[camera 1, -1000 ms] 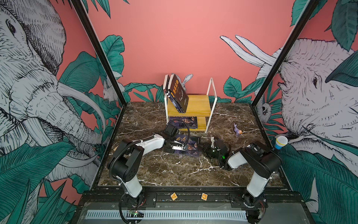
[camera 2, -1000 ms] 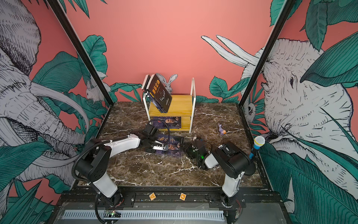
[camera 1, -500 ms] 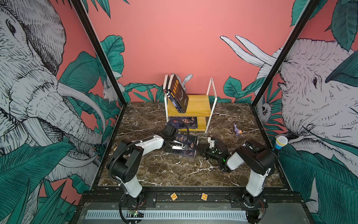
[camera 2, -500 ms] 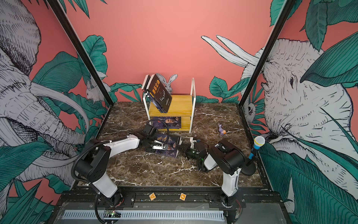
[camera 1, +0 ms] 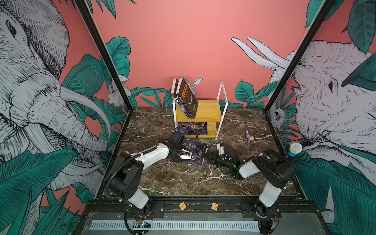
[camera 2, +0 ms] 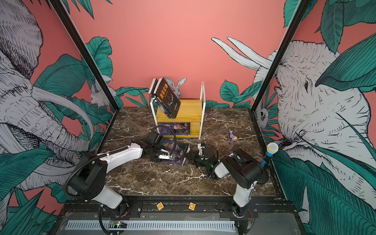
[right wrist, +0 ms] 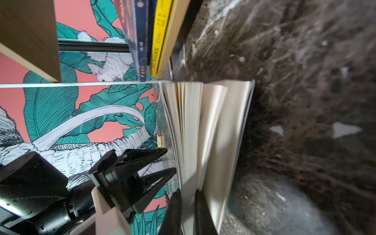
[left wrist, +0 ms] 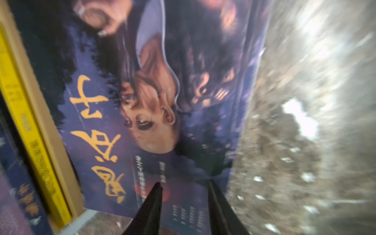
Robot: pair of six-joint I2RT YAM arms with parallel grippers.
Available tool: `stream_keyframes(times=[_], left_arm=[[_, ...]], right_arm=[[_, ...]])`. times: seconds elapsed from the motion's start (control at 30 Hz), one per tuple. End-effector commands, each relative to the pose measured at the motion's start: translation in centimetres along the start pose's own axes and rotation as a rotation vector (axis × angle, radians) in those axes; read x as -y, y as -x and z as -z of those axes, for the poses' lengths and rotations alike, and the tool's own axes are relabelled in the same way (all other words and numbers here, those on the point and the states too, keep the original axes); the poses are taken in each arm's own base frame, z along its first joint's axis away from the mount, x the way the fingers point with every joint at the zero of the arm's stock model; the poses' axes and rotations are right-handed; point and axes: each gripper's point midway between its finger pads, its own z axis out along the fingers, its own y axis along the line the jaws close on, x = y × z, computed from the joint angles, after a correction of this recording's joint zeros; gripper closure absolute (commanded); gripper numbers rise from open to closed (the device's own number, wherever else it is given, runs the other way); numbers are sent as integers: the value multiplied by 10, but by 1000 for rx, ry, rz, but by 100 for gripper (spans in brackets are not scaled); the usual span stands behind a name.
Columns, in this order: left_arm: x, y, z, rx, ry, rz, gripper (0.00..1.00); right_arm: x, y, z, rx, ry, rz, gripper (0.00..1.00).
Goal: Stacking books/files
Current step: Pick up the book from the center of the table, then pass the book.
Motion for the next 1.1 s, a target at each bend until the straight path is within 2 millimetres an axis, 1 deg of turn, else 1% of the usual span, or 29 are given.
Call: stream_keyframes(times=[0.0,0.03,0.07,0.1,0.17,0.3,0.4,0.47,0.6,0.63,0.67,0.7,0.77,0.87,1.0,1.07], left_arm=[[40,22,22,54,-73,-86,44],[44,25,23,45,-80,-99,41],[44,23,23,33,-75,-84,38],[49,31,21,43,-77,-104,36],[47,31,15,37,-46,-92,32],[48,23,-2,13,13,-106,29],[38,17,-13,-6,129,-128,28],[26,16,-17,-5,229,-152,28],[15,15,-24,3,374,-203,28],[14,14,-25,1,397,-212,28],[13,13,-26,1,422,-219,29],[11,13,-27,2,450,-227,29],[10,12,-27,5,492,-246,30],[5,15,-22,26,566,-258,31],[8,24,-13,84,601,-279,33],[12,24,-12,97,616,-289,33]], right_arm=[[-26,6,6,41,72,-23,100],[-27,6,6,43,71,-35,100],[-26,7,6,46,68,-46,100],[-26,8,6,51,69,-55,100],[-26,9,6,56,70,-76,100],[-27,11,5,65,86,-125,100],[-28,12,6,66,91,-157,100],[-27,11,8,68,78,-165,100],[-24,11,12,71,38,-161,100],[-19,10,12,70,17,-165,100],[-26,10,16,72,28,-156,100],[-29,10,17,72,27,-151,100],[-29,10,20,73,17,-145,100],[-27,10,22,73,-9,-138,100],[-21,10,25,78,-37,-137,100],[-19,10,25,76,-41,-139,100]])
